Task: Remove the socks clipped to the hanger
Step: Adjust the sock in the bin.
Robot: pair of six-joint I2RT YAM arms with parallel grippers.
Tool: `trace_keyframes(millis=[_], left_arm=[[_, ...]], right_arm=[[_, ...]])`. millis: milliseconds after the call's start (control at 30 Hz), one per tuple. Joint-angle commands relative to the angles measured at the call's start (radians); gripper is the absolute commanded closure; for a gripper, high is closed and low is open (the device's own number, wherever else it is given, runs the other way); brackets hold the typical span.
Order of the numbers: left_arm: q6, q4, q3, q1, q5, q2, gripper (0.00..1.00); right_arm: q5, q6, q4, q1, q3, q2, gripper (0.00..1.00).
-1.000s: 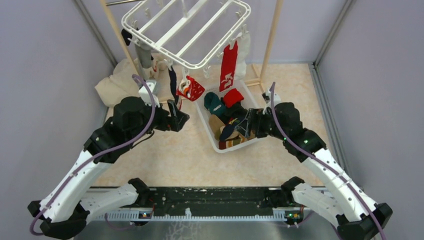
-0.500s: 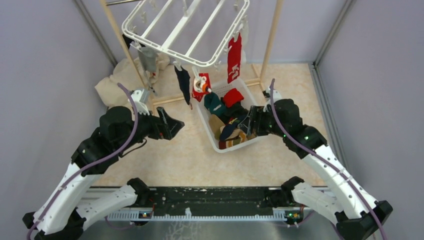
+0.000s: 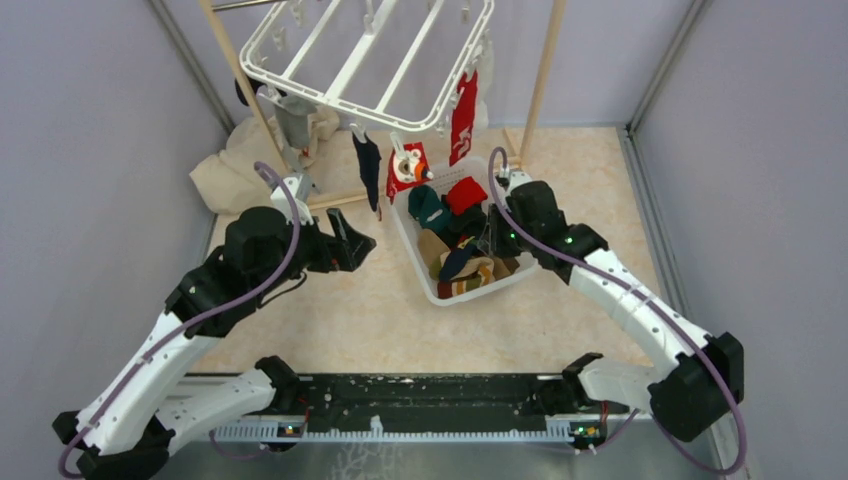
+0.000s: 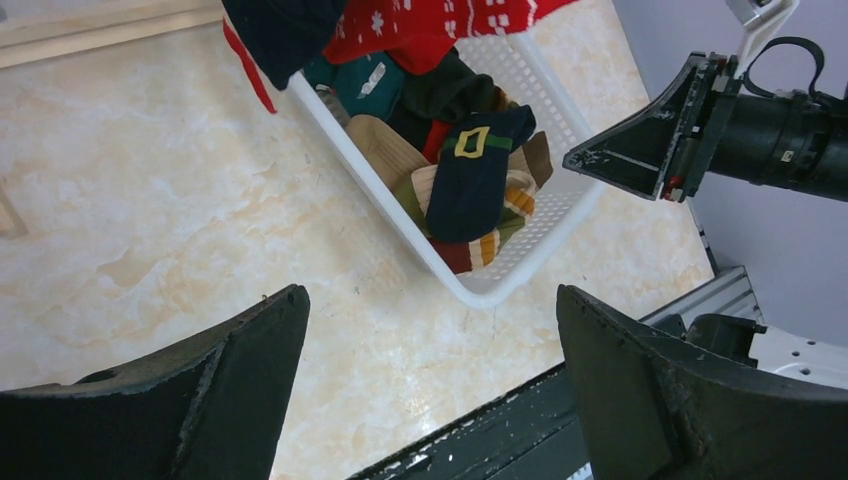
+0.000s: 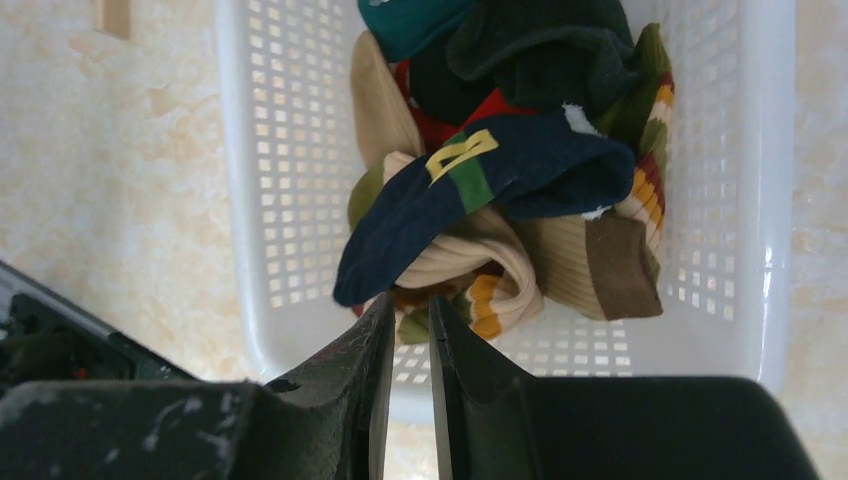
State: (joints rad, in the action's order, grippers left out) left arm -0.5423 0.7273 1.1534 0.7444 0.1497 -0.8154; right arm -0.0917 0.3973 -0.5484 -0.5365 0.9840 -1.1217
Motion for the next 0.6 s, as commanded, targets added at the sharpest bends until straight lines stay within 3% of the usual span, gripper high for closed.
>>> trace_keyframes(millis=[0,567], left_arm=[[0.036,-0.081,-0.012,0.001,0.015,-0.06,0.01],[0.137,-0.195,0.014,-0.008,0.039,-0.173,0.01]], right_arm=[[0.054,-0.047,0.112,-0.007,0.057,-0.075,0.8],[-0.059,-0.004,0.401,-0.009,0.05,-0.545,0.69]])
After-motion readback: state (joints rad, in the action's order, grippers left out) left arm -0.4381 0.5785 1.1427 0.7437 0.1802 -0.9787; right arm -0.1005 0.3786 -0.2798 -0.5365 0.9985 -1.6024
